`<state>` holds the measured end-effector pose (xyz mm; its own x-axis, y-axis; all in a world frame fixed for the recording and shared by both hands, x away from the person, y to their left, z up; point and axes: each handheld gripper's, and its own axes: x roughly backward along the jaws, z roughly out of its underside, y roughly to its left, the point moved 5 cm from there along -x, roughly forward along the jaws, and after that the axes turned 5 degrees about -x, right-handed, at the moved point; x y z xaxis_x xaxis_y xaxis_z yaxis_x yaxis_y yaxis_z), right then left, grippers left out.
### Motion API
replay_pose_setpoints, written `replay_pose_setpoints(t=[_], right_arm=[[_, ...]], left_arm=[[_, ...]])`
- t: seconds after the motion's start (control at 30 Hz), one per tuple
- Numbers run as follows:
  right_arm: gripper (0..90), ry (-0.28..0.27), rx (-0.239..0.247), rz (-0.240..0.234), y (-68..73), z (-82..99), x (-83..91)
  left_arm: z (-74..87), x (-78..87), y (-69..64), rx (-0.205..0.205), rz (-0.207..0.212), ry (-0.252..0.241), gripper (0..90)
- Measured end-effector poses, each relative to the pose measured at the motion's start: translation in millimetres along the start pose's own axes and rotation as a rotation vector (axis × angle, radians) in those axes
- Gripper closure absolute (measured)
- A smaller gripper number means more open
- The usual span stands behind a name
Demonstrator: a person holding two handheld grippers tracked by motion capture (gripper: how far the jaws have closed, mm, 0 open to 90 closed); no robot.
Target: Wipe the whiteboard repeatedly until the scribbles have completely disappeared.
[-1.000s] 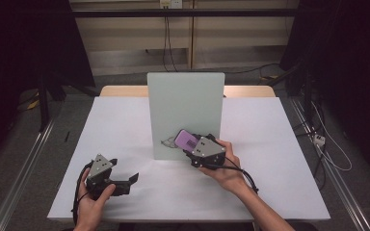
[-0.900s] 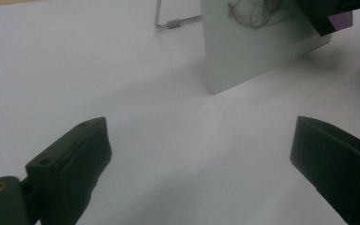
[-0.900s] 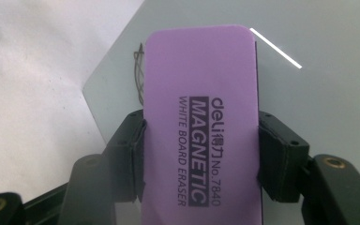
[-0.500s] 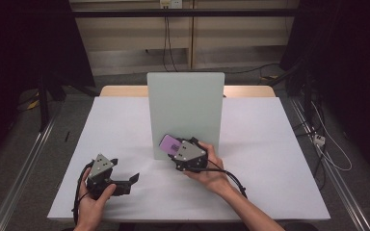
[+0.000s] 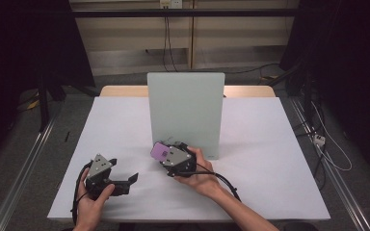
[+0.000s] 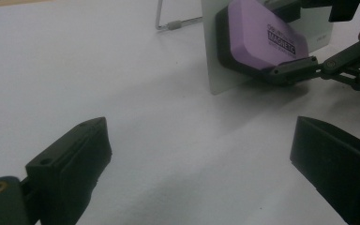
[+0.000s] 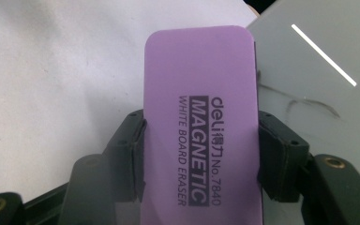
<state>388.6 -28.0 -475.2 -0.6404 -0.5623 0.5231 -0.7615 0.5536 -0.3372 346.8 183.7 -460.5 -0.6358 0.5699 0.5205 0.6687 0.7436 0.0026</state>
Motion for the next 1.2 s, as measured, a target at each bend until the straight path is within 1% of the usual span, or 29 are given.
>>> replay_pose_setpoints(t=[0.1, 0.2, 0.33, 0.43, 0.47, 0.57, 0.67, 0.73, 0.77, 0.97, 1.1, 1.13, 1.17, 1.2], right_arm=[[41.6, 0.012, -0.010, 0.021, -5.1, 1.9, 6.0], [41.6, 0.008, -0.042, 0.051, -14.8, 0.7, 14.7], [41.6, -0.020, -0.076, 0.096, -29.6, -4.5, 26.4], [41.6, -0.045, -0.100, 0.120, -39.5, -9.1, 33.1], [41.5, -0.052, -0.108, 0.125, -42.2, -10.9, 34.9], [41.5, -0.073, -0.106, 0.148, -50.2, -17.6, 39.2], [41.5, -0.094, -0.127, 0.150, -56.5, -24.2, 40.9], [41.5, -0.094, -0.112, 0.163, -54.5, -24.2, 39.0], [41.5, -0.093, -0.106, 0.160, -52.7, -23.8, 37.7], [41.5, -0.079, -0.090, 0.132, -40.6, -19.6, 28.2], [41.5, -0.058, -0.072, 0.091, -26.7, -15.4, 17.7], [41.5, -0.058, -0.072, 0.091, -26.7, -15.4, 17.7], [41.5, -0.050, -0.055, 0.061, -14.9, -13.7, 7.8], [41.5, -0.045, -0.036, 0.056, -10.5, -13.7, 3.9]], left_arm=[[0.5, 1.0, 0.6, 0.005, -0.004, -0.002, 5.3], [0.5, 1.5, 1.0, 0.002, -0.005, -0.002, 5.3], [0.2, 0.4, 0.2, 0.003, -0.005, -0.002, 5.2], [0.3, 0.1, -0.1, 0.002, -0.001, 0.000, 5.2], [0.3, 0.1, 0.3, -0.001, -0.002, 0.000, 5.2], [0.5, 0.0, 0.4, 0.002, -0.002, 0.003, 5.2], [0.4, -0.2, 0.1, 0.002, -0.001, 0.001, 5.3], [0.4, -0.2, -0.2, 0.001, -0.002, 0.003, 5.2], [0.4, -0.2, -0.2, 0.001, -0.002, 0.003, 5.2], [0.4, -0.2, -0.3, 0.000, -0.001, 0.005, 5.3], [0.3, -0.7, -0.6, -0.005, 0.000, 0.006, 5.3], [0.3, -0.7, -0.6, -0.005, 0.000, 0.006, 5.2], [0.3, -0.8, -0.9, -0.004, 0.000, 0.006, 5.3], [0.1, -1.1, -1.1, -0.002, -0.001, 0.003, 5.2]])
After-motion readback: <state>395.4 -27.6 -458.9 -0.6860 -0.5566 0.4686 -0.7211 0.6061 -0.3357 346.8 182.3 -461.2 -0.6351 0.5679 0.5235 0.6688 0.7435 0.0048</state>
